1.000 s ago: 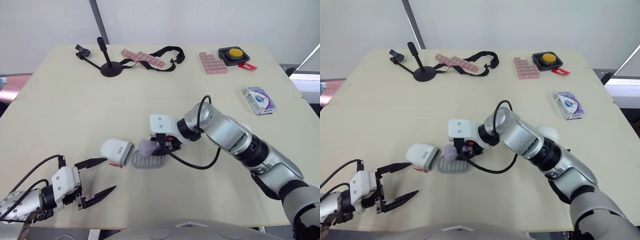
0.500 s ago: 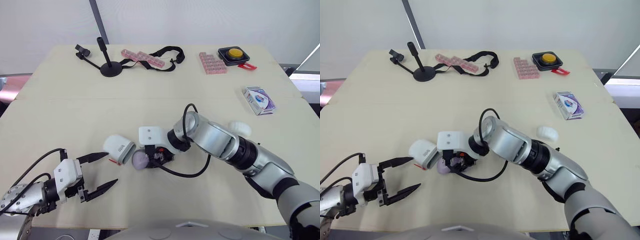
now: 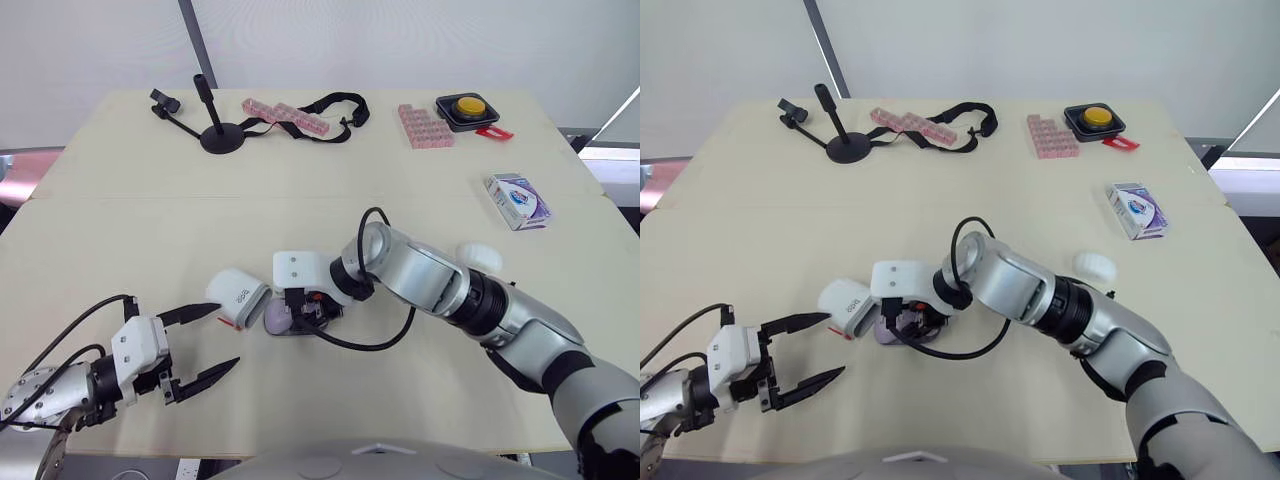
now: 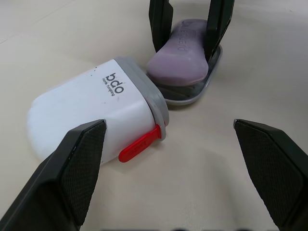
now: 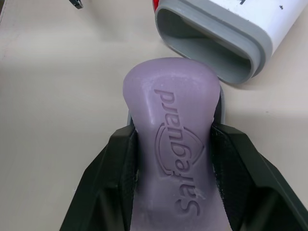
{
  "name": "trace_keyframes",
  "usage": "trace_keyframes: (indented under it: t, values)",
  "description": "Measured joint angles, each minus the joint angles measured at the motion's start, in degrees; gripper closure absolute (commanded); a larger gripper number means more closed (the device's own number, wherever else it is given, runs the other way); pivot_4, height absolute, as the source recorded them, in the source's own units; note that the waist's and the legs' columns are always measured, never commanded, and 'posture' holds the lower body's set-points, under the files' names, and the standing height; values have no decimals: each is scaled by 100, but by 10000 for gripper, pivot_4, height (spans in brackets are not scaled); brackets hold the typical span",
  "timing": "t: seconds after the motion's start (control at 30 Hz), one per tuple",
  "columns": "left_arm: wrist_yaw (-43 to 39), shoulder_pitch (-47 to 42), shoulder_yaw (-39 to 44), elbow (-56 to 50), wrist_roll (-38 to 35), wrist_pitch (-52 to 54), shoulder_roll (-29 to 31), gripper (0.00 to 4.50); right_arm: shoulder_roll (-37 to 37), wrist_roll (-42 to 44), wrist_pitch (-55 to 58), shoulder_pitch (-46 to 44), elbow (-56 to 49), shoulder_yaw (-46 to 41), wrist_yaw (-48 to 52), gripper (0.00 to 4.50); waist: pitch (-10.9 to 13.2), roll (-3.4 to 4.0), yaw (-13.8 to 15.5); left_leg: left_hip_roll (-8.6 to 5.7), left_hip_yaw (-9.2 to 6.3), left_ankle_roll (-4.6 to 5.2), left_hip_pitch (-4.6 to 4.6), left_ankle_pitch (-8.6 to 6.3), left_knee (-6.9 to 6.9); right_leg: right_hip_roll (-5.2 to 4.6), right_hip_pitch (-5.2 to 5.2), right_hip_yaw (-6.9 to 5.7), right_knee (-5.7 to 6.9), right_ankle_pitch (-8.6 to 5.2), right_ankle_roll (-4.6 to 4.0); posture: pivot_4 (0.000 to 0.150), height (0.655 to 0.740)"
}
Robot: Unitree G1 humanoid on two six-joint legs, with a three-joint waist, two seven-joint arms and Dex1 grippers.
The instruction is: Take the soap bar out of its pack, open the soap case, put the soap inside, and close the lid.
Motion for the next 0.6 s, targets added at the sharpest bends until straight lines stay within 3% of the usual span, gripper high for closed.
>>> trace_keyframes:
  t: [0.1, 0.13, 0.37, 0.6]
  values:
    - [-1, 1, 0, -16, -4, 15, 12, 0, -13, 24, -9, -38, 0, -7, 0, 1239, 0, 0, 1, 0, 0, 0, 0, 0, 0, 0, 0, 0, 1, 0, 0, 1500, 7143]
    - [-6, 8, 0, -16, -4, 15, 21, 0, -27, 39, -8, -38, -5, -7, 2, 544, 0, 0, 1, 0, 0, 0, 0, 0, 0, 0, 0, 0, 1, 0, 0, 1500, 7143]
    - [-32, 77, 1, -59, -5, 12, 32, 0, -362, 277, -56, 16, -310, -385, 18, 544, -1, -2, 19, 0, 0, 0, -1, 0, 0, -2, 1, 0, -3, 0, 0, 1500, 7143]
    - [-105, -122, 82, 36, -4, -33, 172, 0, -1150, 894, -1529, 1415, -432, -1877, 521, 544, -11, -17, 72, -1, 0, 0, -4, -1, 0, -2, 3, 6, -3, 0, 0, 1500, 7143]
